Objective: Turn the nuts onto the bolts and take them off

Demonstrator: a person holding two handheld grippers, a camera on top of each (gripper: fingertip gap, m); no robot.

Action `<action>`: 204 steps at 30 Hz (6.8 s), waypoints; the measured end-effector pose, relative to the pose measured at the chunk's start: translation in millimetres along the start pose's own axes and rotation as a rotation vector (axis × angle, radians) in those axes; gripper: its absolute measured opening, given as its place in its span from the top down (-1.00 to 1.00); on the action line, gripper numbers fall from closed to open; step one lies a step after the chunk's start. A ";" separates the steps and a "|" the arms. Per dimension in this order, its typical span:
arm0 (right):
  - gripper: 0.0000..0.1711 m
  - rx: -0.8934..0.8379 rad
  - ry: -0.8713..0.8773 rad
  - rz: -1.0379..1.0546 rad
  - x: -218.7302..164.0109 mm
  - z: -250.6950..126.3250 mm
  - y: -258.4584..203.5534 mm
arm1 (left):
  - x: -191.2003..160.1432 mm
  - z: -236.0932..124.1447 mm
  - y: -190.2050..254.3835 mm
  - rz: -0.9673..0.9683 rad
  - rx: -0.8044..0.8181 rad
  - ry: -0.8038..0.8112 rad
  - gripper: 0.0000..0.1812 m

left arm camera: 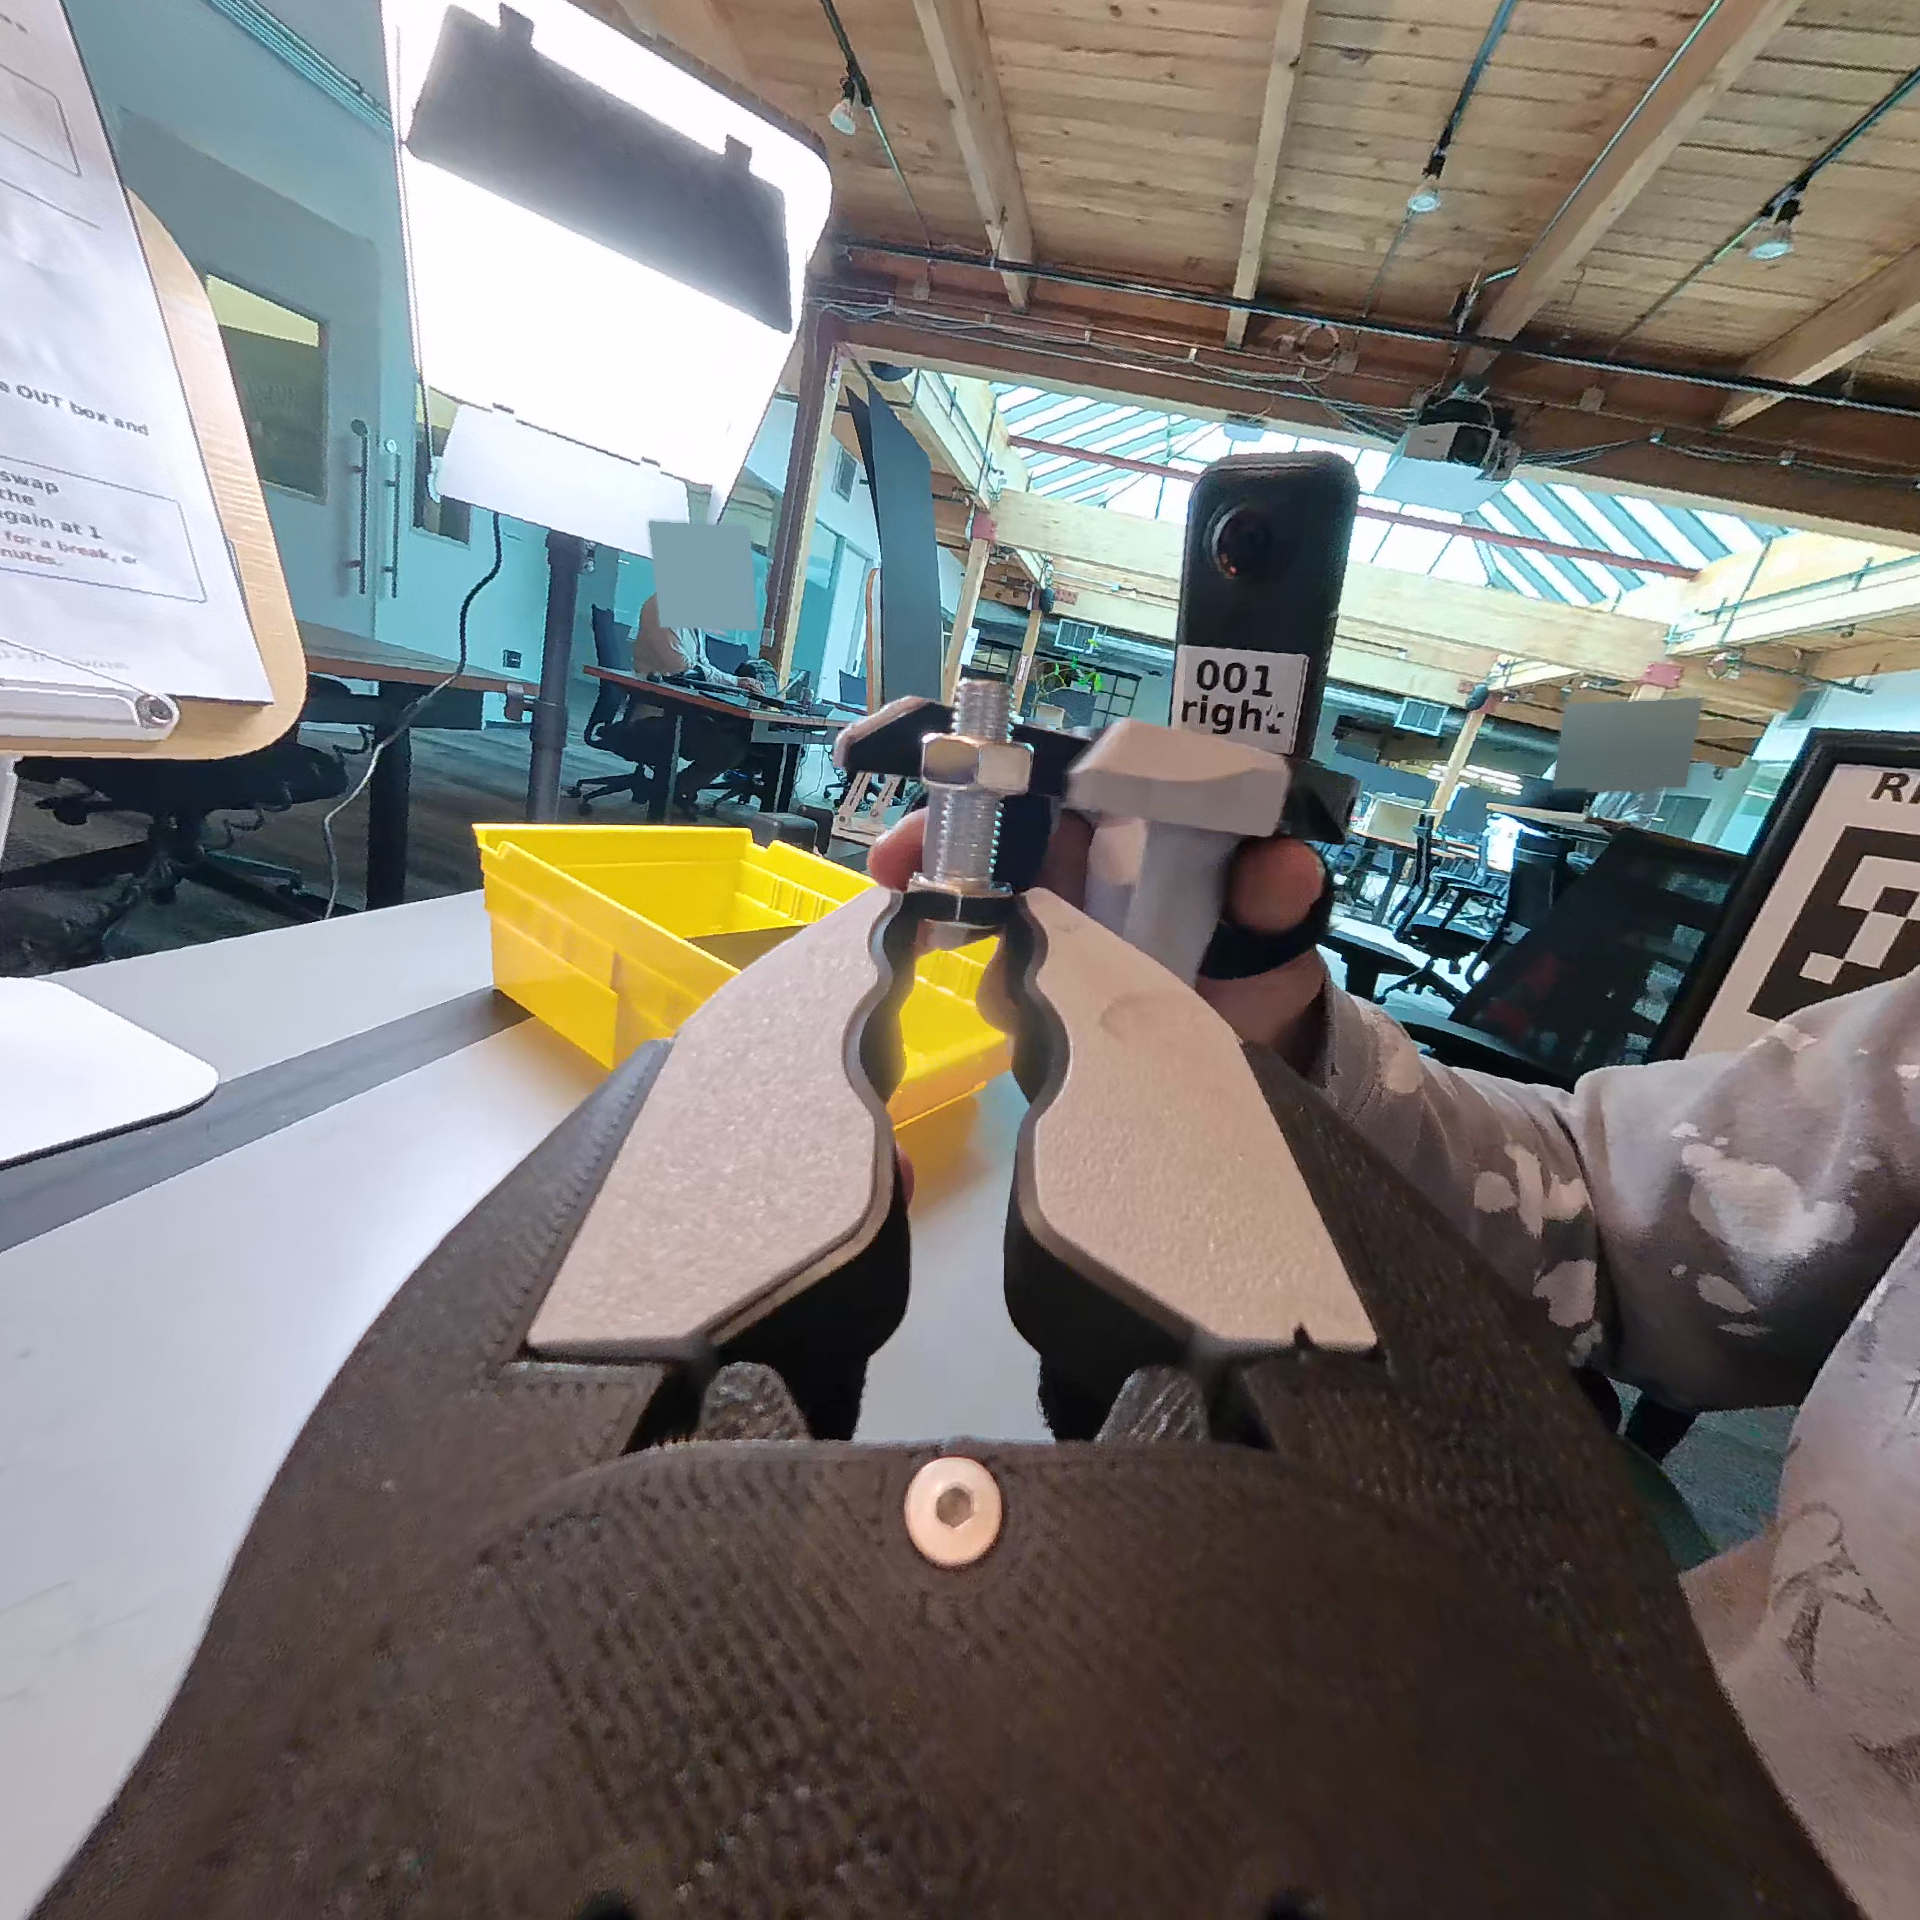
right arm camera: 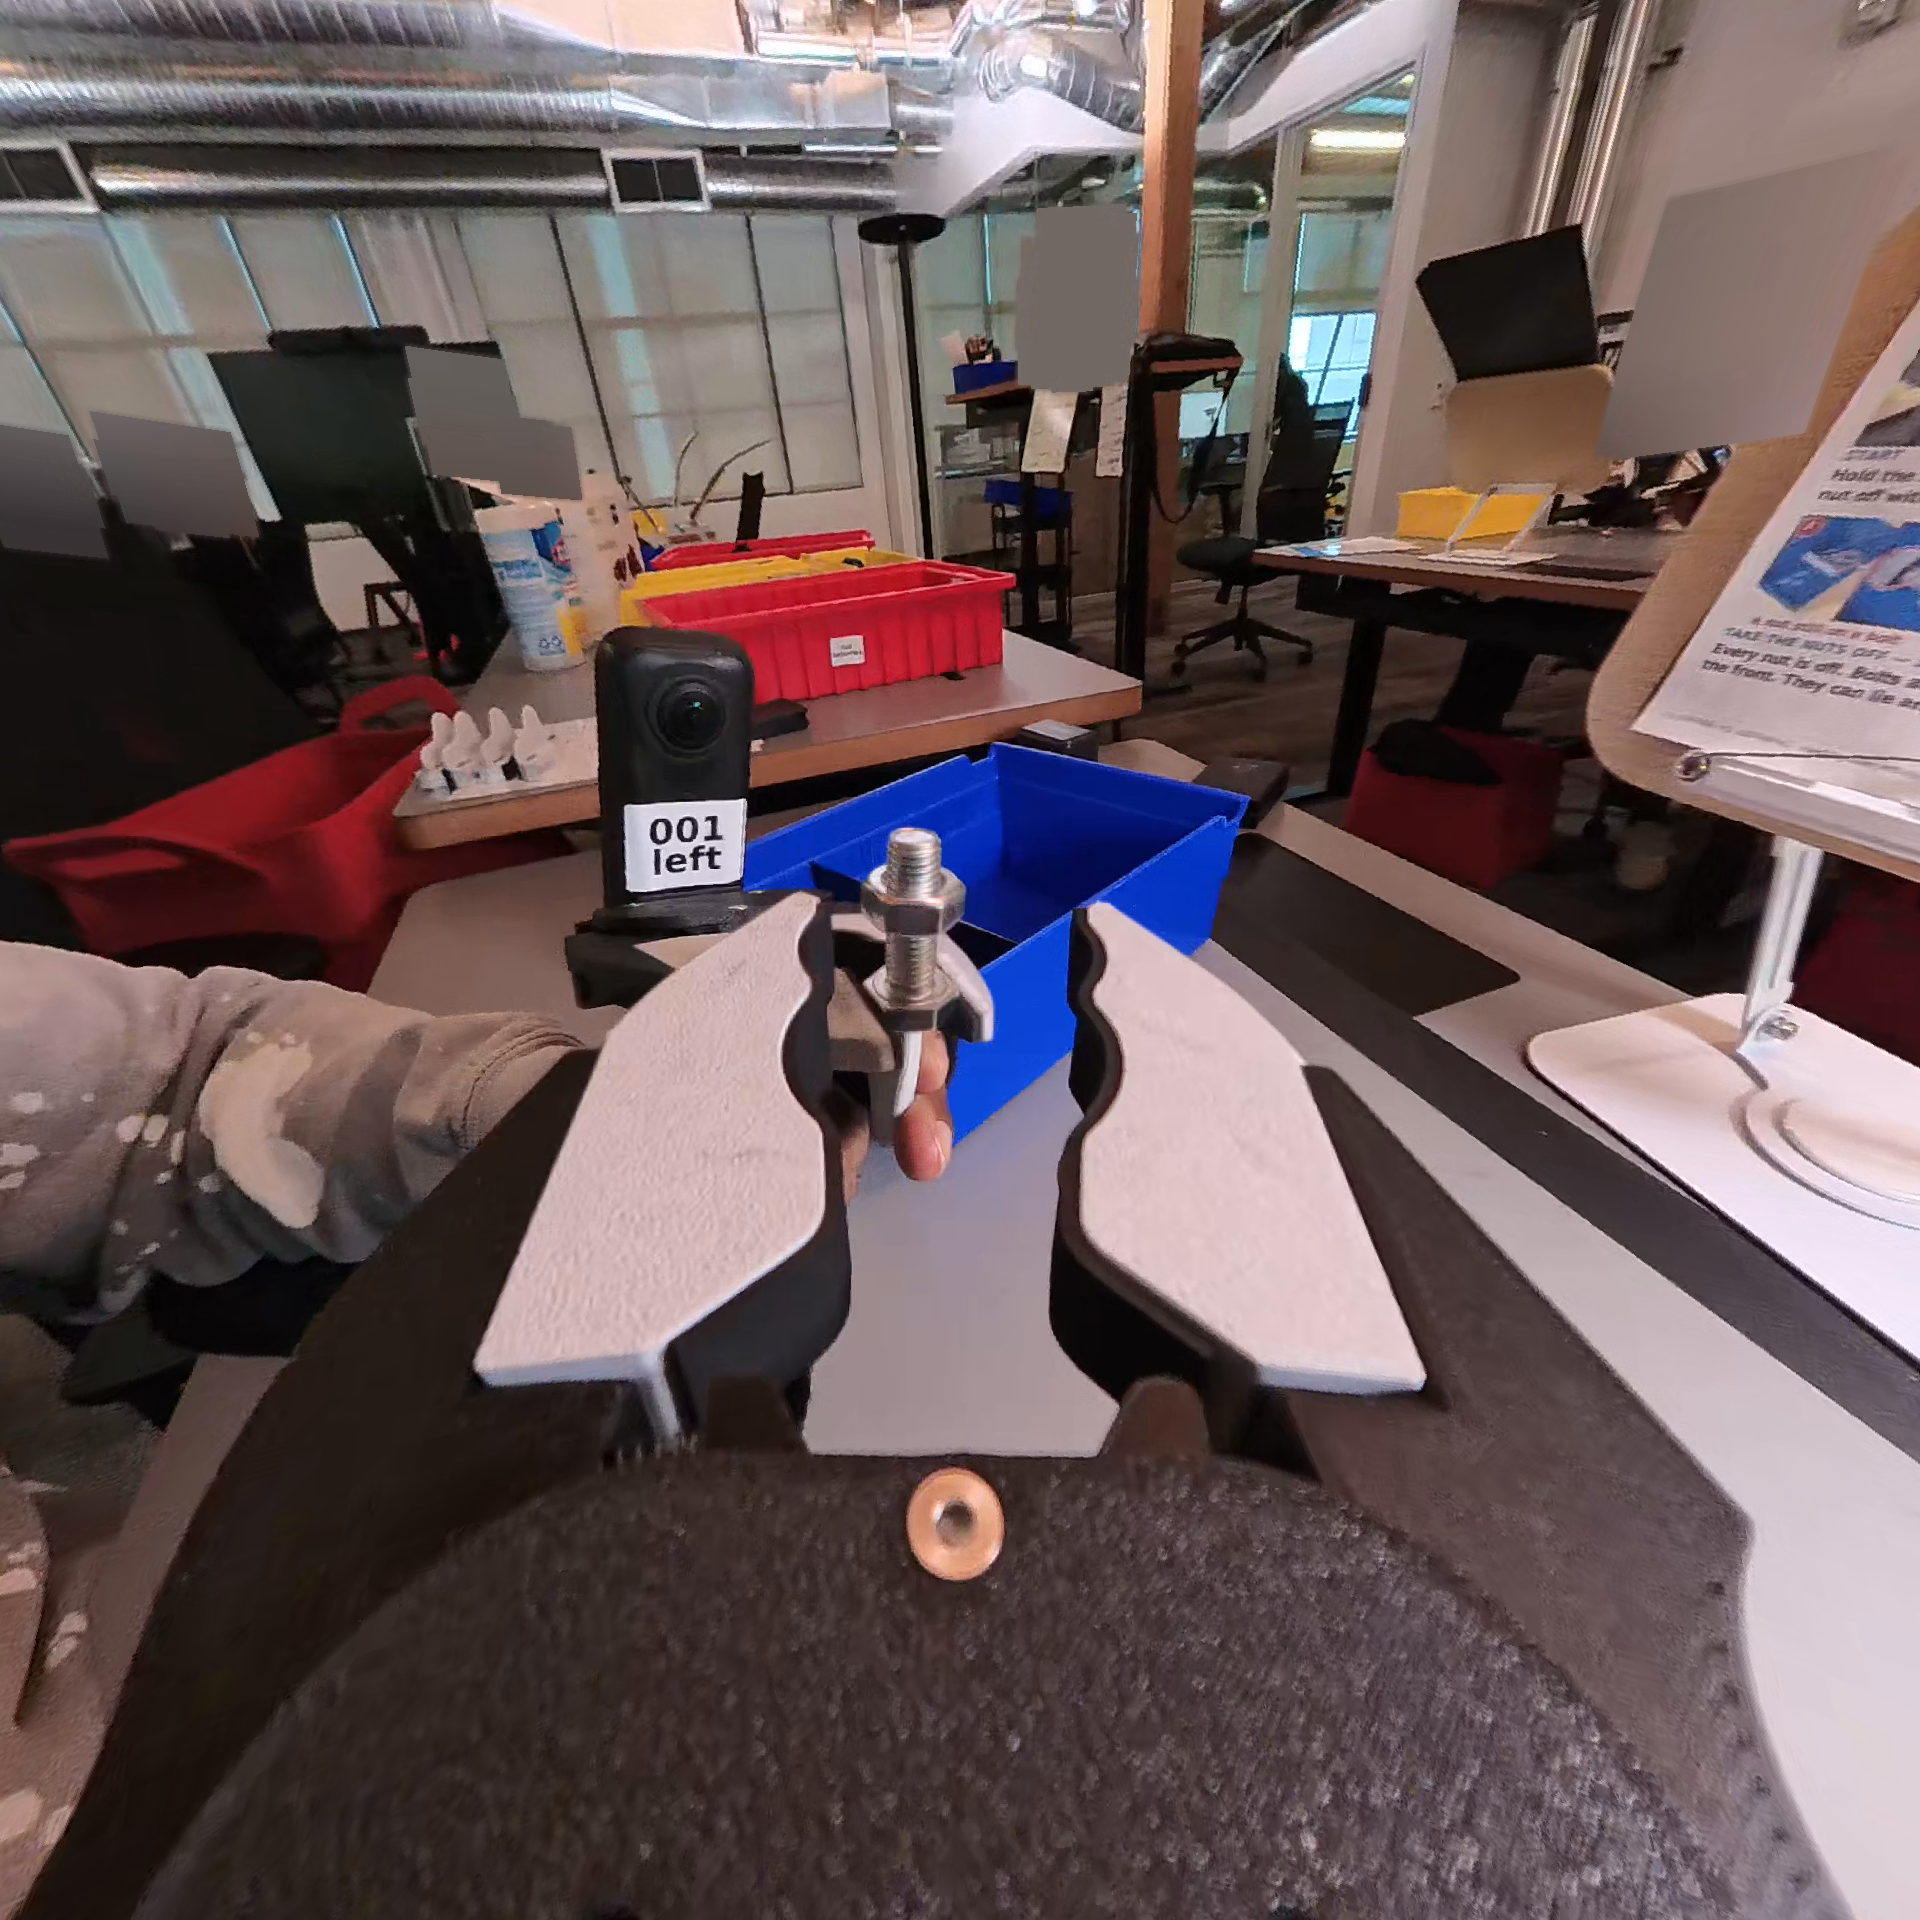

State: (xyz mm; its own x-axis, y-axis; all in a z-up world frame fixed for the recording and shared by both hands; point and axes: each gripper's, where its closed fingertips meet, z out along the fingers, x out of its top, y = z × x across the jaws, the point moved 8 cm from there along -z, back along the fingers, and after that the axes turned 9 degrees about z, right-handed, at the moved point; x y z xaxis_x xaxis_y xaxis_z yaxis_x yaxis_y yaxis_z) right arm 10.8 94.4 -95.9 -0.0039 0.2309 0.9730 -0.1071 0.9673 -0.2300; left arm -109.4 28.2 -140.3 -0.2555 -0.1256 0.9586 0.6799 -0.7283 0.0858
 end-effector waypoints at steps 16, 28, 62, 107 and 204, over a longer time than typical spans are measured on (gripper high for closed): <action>0.68 0.019 0.011 0.056 1.9 -4.4 7.6 | 1.0 -1.2 -0.3 -0.048 -0.043 0.029 0.80; 0.82 0.043 0.045 0.099 4.5 -9.7 12.4 | 3.3 -1.4 2.8 -0.078 -0.101 0.061 0.81; 0.56 0.127 0.029 0.039 4.7 -6.3 -1.5 | 0.3 3.0 8.1 -0.078 -0.138 0.043 0.81; 0.59 0.134 0.078 0.095 11.0 -15.2 6.2 | 0.4 2.0 8.4 -0.058 -0.142 0.033 0.81; 0.79 0.473 -0.031 -0.019 3.7 -24.5 -16.7 | -11.3 9.4 29.9 -0.167 -0.447 0.036 0.80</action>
State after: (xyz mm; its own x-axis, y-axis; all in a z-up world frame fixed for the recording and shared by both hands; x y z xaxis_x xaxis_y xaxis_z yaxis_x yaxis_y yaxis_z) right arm 37.0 81.6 -88.9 -0.0263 0.2032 0.9788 -0.5484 0.8157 -0.1841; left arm -79.7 14.1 -146.0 -0.3653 0.0004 0.9309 0.2672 -0.9579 0.1052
